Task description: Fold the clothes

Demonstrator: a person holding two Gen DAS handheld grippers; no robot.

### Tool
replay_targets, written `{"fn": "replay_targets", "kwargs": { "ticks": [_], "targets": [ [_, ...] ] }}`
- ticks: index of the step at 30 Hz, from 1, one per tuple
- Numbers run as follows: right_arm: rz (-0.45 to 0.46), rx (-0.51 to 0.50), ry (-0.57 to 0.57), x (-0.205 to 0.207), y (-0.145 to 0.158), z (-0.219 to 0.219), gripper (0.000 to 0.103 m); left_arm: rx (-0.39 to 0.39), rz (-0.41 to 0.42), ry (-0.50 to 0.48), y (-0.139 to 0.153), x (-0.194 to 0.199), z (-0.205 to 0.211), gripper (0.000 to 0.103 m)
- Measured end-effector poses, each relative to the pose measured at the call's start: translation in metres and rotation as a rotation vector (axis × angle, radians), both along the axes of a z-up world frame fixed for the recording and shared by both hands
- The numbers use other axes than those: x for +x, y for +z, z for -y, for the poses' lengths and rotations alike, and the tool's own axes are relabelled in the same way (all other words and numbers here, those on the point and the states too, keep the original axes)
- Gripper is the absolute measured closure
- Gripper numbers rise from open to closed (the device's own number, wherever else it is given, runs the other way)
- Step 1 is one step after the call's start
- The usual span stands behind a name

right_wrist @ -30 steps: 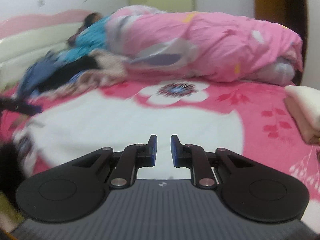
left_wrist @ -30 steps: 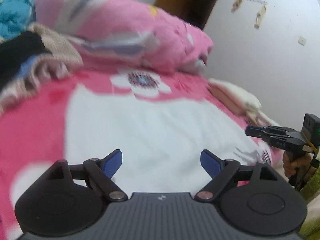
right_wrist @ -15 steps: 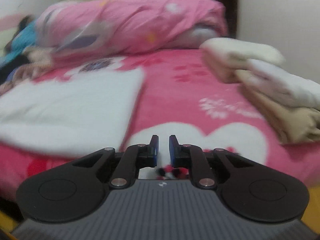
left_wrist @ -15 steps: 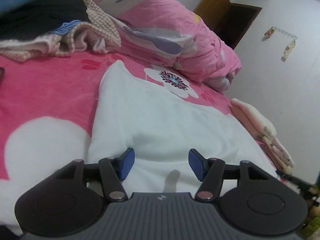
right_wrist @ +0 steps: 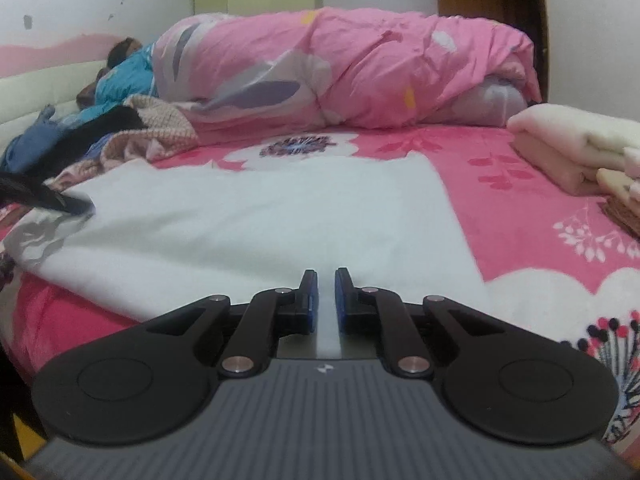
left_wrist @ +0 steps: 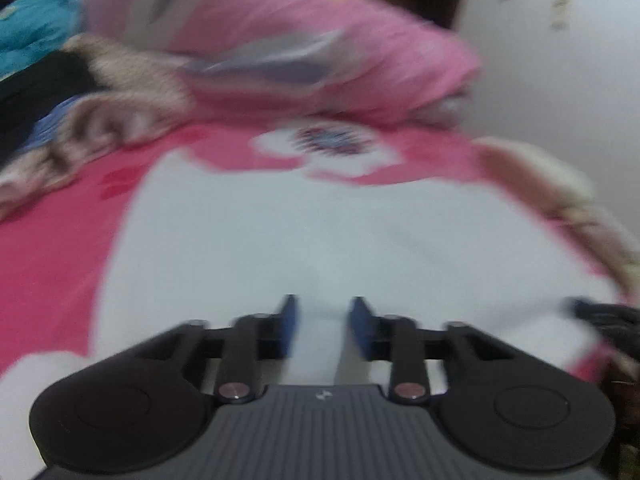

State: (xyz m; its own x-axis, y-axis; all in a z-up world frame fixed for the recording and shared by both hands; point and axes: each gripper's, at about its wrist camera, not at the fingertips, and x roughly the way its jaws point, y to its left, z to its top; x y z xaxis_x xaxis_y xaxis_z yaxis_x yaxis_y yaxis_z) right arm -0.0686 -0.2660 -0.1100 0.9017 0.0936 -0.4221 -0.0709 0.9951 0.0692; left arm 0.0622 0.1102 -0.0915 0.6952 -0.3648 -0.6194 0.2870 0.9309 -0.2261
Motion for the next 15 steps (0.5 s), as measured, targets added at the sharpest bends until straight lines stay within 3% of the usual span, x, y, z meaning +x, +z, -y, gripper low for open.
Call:
{"fn": "replay_targets", "kwargs": {
  "ticks": [4,7,9,11,15],
  "targets": [
    [0.01,0.073,-0.015,0.001,-0.002,0.015,0.096,-0.102,-0.01,0.147,-0.005,0.021,-0.048,0.1],
    [0.006,0.12,-0.014,0.008,-0.006,0.021,0.097,-0.01,0.041,0.18,0.011,0.021,-0.048,0.099],
    [0.006,0.126,-0.012,0.009,-0.007,0.022,0.097,0.004,0.075,0.162,0.025,0.014,-0.039,0.086],
    [0.007,0.118,-0.013,0.009,-0.007,0.02,0.097,-0.017,0.102,0.065,0.038,0.007,-0.017,0.078],
    [0.004,0.13,-0.011,0.01,-0.008,0.021,0.097,-0.036,0.066,-0.216,0.037,0.006,0.051,0.077]
  ]
}}
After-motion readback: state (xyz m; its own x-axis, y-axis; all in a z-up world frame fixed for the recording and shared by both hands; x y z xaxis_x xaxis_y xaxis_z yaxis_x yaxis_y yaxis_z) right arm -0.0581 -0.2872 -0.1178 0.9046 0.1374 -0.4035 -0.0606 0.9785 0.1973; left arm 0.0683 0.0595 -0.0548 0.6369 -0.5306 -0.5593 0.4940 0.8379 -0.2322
